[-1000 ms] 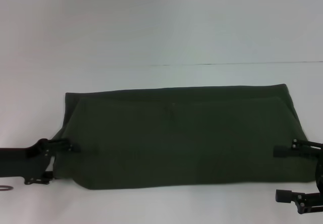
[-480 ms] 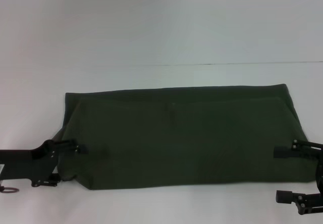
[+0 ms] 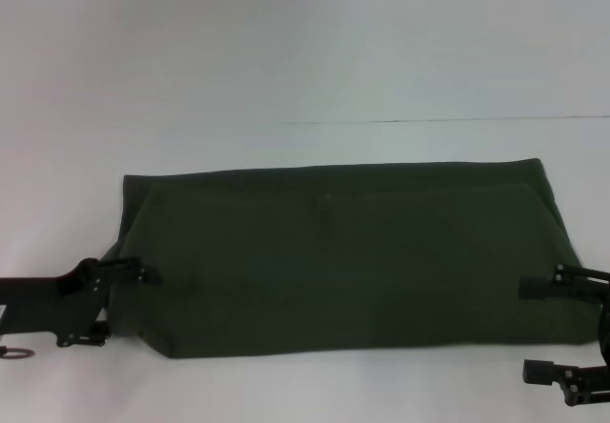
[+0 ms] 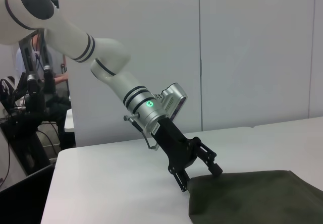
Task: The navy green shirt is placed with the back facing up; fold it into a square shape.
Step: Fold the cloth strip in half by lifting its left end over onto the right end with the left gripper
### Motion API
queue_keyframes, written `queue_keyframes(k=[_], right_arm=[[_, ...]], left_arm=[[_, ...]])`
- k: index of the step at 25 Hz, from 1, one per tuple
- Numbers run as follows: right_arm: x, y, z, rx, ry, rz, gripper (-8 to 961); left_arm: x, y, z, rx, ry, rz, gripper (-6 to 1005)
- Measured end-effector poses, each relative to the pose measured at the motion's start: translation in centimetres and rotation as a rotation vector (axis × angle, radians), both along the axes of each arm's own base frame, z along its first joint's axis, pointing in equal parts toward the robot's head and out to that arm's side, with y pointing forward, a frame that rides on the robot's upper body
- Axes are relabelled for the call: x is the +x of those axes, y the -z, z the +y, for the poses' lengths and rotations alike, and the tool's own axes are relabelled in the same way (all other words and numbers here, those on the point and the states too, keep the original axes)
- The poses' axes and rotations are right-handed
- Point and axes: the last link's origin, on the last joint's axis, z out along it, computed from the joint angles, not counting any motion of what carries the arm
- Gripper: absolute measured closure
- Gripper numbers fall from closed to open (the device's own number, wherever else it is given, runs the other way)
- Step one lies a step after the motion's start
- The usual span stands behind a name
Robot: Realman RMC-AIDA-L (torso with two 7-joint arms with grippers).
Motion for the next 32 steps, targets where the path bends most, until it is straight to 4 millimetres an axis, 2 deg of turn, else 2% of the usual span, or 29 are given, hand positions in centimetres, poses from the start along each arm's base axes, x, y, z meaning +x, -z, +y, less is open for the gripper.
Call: queue_keyframes(k=[9,16,21,26,29,32], right_arm=[[0.01,-0.07,-0.10,0.001,-0.001,0.003,41],[0.04,-0.09,-0.16,0.000,0.000,0.004,41],[0.04,-0.12,-0.16,0.002,0.000,0.005,41],[0.04,-0.12,-0.16,0.002,0.000,0.005,41],[0.04,-0.12,-0.16,0.001,0.000,0.005,42],[-0.03,-0.11,-0.10,-0.003,0.002,0.007,42]], left_arm=[[-0.21,-0.11,-0.07,-0.006,-0.005,0.014,99],[-0.28,-0.12,-0.07,-0.007,-0.002,0.021,280],[-0.28,-0.03,-0.01,-0.012,0.001,0.031,511],[-0.24,0.04,0.02,-0.013,0.002,0.032,671],[-0.12,0.25,0.03,-0.040,0.035,0.063,666],[-0.02,0.36,0.15,-0.063,0.048,0.092,739]])
